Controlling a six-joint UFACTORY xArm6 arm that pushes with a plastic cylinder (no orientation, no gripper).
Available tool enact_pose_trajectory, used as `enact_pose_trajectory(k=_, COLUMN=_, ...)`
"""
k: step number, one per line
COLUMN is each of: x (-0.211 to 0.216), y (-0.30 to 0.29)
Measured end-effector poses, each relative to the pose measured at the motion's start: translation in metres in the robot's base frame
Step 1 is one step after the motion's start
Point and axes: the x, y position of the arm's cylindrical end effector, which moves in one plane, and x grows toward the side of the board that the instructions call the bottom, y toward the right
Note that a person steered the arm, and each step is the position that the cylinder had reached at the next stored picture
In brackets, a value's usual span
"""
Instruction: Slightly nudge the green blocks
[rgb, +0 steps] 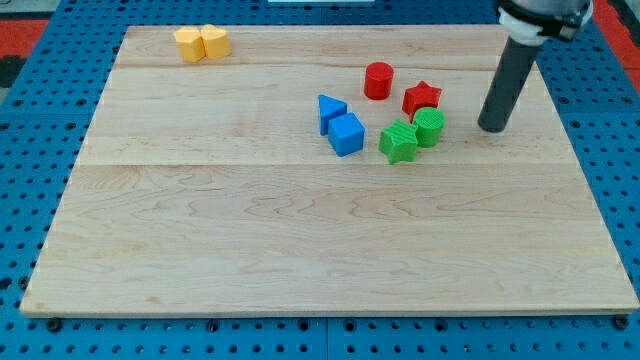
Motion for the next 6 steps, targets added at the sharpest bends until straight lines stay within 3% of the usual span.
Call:
enact_pose_trajectory(k=2, x=-0.006, y=-0.046)
enact_pose_trajectory(k=3, x=0.027, y=-0.042)
enact_pose_trajectory(k=4, x=0.047, y=-0.08)
enact_pose_trajectory(k=6, x=0.047, y=-0.083)
